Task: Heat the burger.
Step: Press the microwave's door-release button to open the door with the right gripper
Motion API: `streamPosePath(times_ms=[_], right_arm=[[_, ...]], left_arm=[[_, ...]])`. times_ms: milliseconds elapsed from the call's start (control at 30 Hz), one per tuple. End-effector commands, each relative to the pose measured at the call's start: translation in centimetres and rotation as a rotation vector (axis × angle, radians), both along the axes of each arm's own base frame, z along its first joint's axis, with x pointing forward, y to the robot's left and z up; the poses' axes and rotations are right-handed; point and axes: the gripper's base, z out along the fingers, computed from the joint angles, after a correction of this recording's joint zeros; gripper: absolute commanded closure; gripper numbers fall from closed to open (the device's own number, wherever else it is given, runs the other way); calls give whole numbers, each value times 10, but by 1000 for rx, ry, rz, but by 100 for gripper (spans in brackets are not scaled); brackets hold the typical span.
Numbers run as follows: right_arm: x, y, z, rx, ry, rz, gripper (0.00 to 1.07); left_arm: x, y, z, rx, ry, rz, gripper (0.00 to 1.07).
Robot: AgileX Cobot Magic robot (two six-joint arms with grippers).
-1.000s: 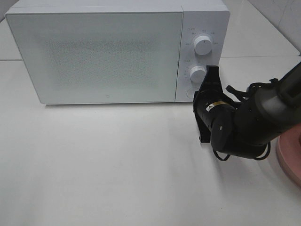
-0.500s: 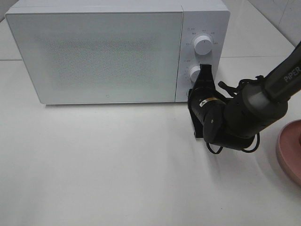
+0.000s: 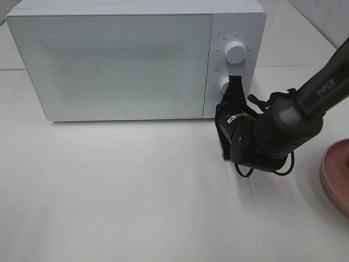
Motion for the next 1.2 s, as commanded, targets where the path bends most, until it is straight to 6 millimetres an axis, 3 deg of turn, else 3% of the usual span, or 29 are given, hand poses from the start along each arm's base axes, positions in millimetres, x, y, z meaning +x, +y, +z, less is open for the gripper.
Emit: streamPosePath(times_ms=[33, 633, 1200], right_arm=[[8, 1, 1, -11, -28, -10, 107], [16, -6, 15, -14, -141, -67, 107], [46, -1, 45, -22, -294, -152, 107]], left_arm=[[-1, -1, 0, -9, -24, -4, 7], [-1, -1, 0, -9, -24, -4, 7], [-1, -1, 0, -8, -24, -5, 7]])
